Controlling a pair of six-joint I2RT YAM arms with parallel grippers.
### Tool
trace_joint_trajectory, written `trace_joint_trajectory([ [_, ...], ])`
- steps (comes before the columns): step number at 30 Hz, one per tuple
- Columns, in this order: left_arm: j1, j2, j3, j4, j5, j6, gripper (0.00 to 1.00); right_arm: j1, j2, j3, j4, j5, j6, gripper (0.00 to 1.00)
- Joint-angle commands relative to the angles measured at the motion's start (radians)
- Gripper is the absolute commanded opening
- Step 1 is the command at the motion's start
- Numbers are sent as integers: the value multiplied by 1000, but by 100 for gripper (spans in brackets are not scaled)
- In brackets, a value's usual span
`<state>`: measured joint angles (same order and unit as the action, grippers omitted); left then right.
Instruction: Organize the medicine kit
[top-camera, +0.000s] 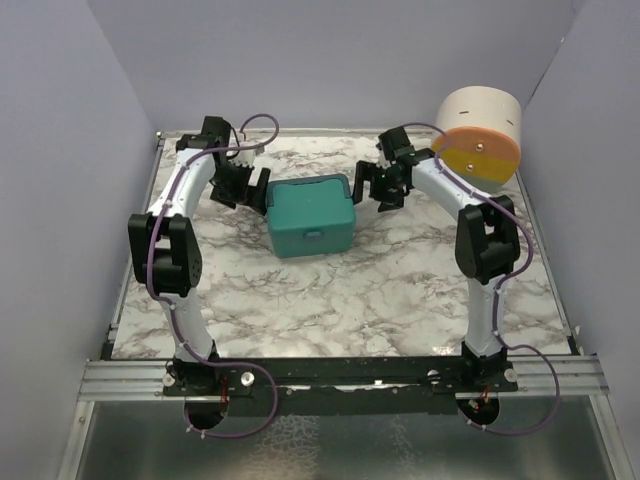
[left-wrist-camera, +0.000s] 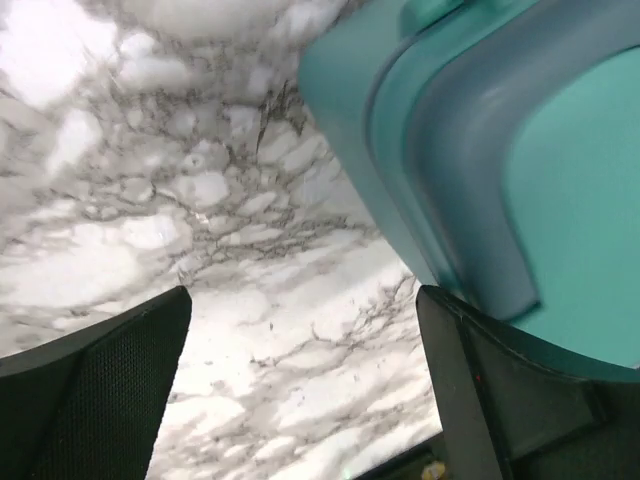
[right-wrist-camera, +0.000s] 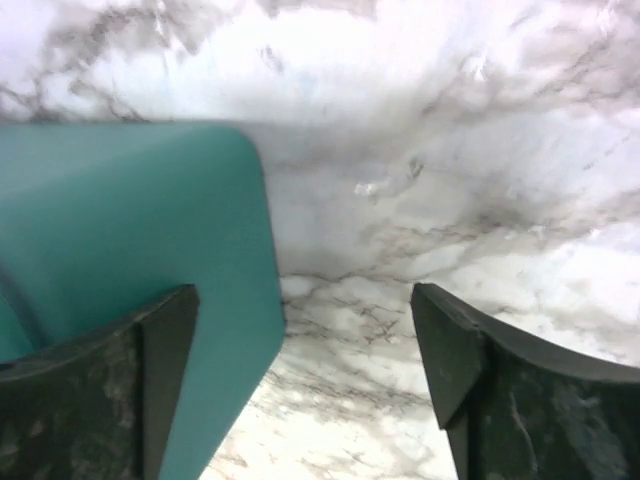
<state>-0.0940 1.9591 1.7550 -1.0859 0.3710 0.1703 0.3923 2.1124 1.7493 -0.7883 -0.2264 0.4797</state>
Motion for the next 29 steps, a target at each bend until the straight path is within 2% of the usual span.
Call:
trace_joint_trajectory([
  [1,13,-193,-62,206,127,-13,99,-14,-161,-54,254,-59,45,94],
  [4,58,-251,-195,381,112,-27,99,-82,-225,-135,338,-55,39,94],
  [6,64,-252,-227,415,99,-20,99,-104,-228,-135,338,-47,12,94],
  [10,74,-253,-306,501,72,-40,99,-107,-198,-85,281,-25,-37,95],
  [22,109,-306,-517,810,-53,-80,99,-107,-203,-150,360,-41,-28,99],
  [26,113,-315,-620,1001,-108,-94,99,-107,-209,-232,446,-15,-35,100],
  [29,116,-271,-608,1021,-186,-145,99,-107,-227,-322,555,19,-30,100],
])
